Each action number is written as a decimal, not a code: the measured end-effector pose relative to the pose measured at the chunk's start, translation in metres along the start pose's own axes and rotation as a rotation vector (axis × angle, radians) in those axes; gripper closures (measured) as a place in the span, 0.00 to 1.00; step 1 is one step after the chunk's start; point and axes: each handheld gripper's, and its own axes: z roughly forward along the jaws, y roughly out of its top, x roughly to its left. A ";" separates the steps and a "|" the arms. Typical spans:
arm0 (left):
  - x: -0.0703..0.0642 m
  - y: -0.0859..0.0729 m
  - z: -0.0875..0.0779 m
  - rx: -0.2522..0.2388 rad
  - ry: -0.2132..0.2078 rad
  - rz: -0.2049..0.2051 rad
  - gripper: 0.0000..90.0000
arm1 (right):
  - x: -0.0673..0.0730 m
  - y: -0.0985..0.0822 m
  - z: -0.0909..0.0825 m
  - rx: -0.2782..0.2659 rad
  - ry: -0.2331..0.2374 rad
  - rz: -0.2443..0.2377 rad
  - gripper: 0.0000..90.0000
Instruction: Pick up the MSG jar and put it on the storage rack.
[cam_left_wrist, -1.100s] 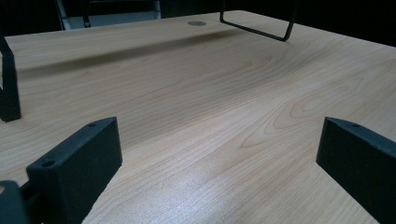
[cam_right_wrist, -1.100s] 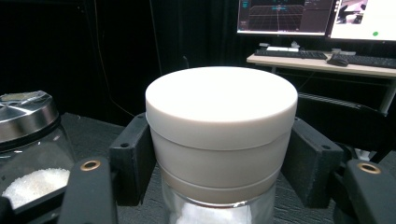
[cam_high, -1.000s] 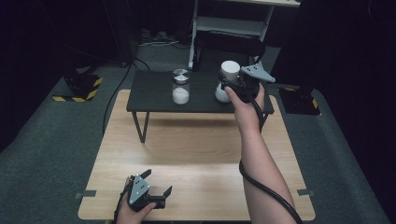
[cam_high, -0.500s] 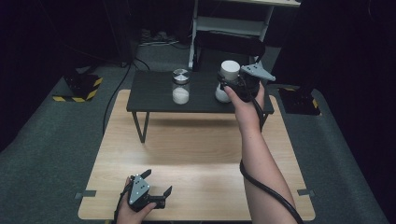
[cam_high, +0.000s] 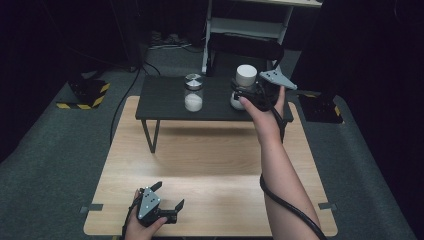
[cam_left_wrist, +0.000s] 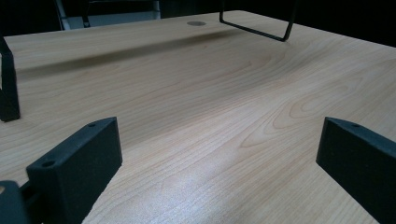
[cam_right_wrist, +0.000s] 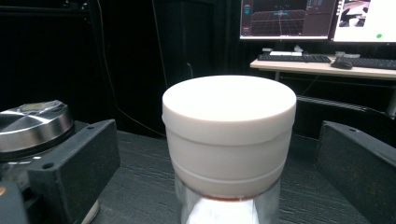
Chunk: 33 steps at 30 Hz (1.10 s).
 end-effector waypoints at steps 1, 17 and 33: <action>0.000 0.000 0.000 0.000 -0.001 0.001 0.01 | -0.001 -0.001 -0.001 -0.001 0.005 -0.001 0.00; -0.001 0.000 0.000 0.000 0.000 0.019 0.01 | -0.007 -0.016 -0.030 -0.021 0.047 -0.022 0.00; -0.002 0.000 0.000 0.001 0.000 0.024 0.01 | -0.013 -0.031 -0.056 -0.048 0.076 -0.032 0.00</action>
